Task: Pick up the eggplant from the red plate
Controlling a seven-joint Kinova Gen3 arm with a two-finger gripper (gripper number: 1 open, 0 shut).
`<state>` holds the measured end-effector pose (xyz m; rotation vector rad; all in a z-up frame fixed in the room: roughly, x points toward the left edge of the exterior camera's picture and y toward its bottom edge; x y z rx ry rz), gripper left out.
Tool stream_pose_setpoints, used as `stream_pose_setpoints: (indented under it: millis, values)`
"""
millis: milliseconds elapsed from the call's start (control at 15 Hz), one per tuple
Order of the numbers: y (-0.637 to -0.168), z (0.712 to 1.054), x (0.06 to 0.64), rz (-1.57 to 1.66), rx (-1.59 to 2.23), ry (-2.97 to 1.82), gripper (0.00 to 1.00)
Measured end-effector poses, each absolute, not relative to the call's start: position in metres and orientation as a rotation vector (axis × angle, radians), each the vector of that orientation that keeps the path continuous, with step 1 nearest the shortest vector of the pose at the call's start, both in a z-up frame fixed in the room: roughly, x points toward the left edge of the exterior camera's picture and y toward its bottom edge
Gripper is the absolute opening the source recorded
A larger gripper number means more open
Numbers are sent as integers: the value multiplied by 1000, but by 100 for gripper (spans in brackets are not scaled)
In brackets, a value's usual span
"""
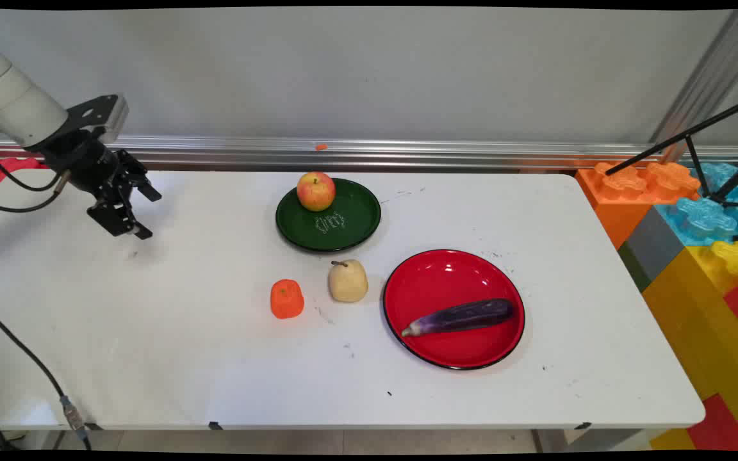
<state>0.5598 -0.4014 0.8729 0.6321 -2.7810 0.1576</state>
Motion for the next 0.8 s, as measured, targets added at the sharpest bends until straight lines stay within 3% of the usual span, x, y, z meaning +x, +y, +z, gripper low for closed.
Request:
stream_pose_setpoints:
  millis: [333, 800]
  values:
    - [-390, 886, 524, 127, 673, -2735, 100]
    - [-366, 910, 424, 72, 762, -2673, 100]
